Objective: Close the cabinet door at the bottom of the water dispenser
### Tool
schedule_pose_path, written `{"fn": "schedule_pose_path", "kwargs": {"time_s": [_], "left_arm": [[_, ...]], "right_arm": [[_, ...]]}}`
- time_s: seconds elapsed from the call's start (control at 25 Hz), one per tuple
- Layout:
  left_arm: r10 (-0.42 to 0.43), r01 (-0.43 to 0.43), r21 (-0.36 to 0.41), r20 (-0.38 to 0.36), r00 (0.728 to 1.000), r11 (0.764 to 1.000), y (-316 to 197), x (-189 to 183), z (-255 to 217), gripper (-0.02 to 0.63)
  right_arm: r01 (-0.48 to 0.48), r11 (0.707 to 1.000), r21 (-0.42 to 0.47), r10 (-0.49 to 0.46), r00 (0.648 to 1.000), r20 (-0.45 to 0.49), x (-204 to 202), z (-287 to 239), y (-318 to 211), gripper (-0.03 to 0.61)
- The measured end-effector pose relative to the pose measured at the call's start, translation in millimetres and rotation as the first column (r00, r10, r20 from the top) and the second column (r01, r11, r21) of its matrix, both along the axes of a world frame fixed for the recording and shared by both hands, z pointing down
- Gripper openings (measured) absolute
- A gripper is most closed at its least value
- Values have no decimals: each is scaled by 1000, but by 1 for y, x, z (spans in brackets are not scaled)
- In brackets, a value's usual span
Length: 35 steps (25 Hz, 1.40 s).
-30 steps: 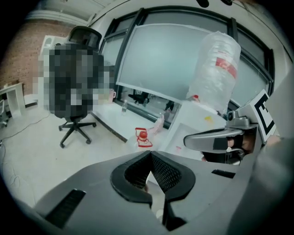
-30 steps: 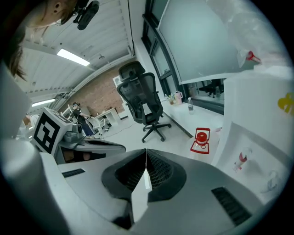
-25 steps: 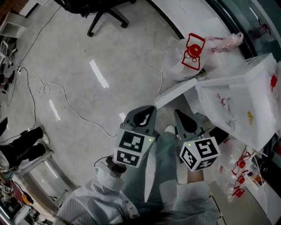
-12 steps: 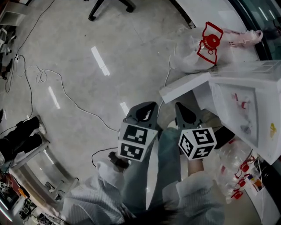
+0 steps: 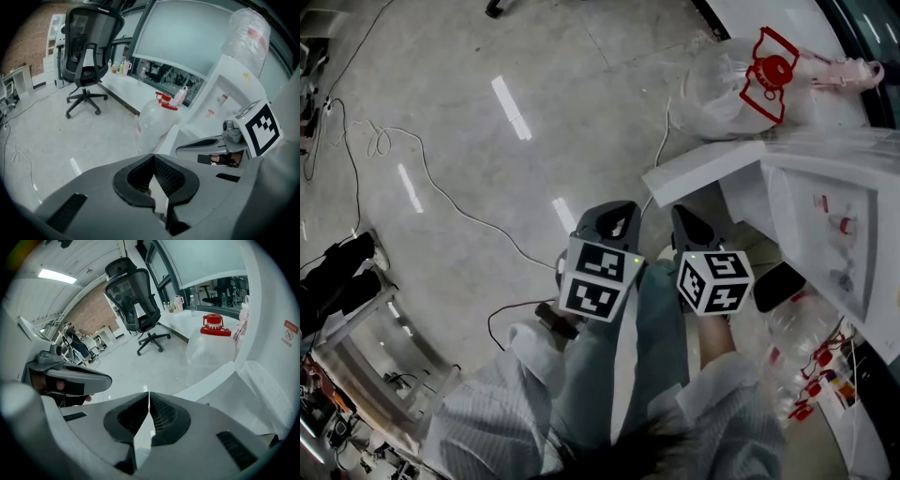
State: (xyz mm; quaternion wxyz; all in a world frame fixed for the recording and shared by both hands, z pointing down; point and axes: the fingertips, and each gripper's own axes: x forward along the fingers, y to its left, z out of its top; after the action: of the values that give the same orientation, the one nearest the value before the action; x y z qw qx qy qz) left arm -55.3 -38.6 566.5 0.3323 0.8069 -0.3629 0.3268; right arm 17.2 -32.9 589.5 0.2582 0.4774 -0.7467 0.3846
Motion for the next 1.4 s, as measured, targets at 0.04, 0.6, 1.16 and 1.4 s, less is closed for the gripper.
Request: {"fn": "schedule_pose_path", "kwargs": {"time_s": [0.04,0.6,1.16,1.4], "left_arm": [[0,0,-9,2,1000,1000,2,0,5,11],[-56,57,-99,16,998,993,12,-15,42,11],[-78,79,-127,12,997,989,8,-47,47,11],[-101,101,-134,8,995,986,2,-62,49,11]], "right_arm": [[2,1000,-13,-2,1000,-6,0,7,3,15],[7,986,-168,-14,999,-38,-7,63,16,17],[-95,976,-194,72,990,-122,-17,81,-10,157],[-147,975,-168,106,966,-234,-10,91,-18,207]]}}
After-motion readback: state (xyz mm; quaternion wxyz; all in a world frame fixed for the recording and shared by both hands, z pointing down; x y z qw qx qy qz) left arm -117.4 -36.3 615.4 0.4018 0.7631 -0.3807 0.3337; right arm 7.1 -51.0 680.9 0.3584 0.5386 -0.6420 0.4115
